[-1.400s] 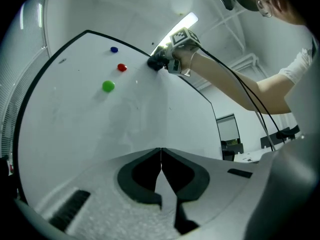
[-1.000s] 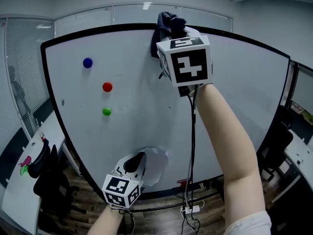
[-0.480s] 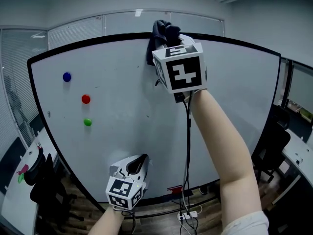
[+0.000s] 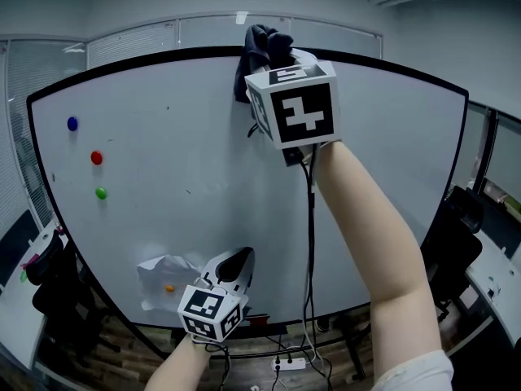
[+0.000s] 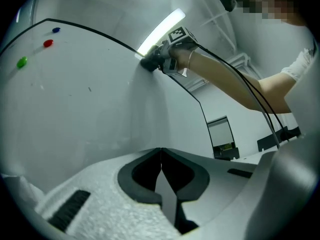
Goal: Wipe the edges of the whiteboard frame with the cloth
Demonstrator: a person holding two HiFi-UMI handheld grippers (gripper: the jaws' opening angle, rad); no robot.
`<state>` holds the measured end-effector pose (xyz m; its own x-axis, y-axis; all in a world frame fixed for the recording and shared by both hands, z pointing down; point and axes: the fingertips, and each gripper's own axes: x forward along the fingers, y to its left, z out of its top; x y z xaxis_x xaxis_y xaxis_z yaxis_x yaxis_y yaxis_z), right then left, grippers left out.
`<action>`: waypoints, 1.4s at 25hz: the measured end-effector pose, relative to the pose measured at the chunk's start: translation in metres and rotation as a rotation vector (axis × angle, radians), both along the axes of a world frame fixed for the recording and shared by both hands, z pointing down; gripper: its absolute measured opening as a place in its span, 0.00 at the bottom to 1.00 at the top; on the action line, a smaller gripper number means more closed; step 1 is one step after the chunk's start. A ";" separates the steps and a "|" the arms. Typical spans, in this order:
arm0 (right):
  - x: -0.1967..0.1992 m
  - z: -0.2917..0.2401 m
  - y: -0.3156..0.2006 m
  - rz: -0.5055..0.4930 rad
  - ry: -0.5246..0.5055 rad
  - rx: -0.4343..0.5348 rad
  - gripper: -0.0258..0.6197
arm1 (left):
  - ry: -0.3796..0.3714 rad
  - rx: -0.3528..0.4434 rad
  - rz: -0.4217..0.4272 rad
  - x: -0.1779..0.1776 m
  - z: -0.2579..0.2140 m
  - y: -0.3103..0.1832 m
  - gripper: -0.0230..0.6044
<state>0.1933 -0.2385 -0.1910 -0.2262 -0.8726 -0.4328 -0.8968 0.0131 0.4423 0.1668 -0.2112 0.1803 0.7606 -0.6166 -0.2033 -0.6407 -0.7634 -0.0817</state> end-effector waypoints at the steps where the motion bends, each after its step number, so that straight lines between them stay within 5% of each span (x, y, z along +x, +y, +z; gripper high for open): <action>1: 0.007 -0.001 0.001 -0.009 0.005 -0.002 0.15 | 0.009 -0.004 -0.002 0.013 -0.002 0.001 0.07; 13: 0.084 0.001 0.014 -0.119 -0.050 -0.015 0.15 | 0.146 -0.112 -0.036 0.107 0.002 0.025 0.07; 26: 0.158 -0.002 0.026 -0.034 -0.115 -0.001 0.15 | 0.037 -0.131 0.069 0.151 0.012 0.035 0.07; 35: 0.231 -0.008 0.035 -0.005 -0.103 -0.039 0.15 | 0.022 -0.108 0.123 0.229 0.001 0.044 0.07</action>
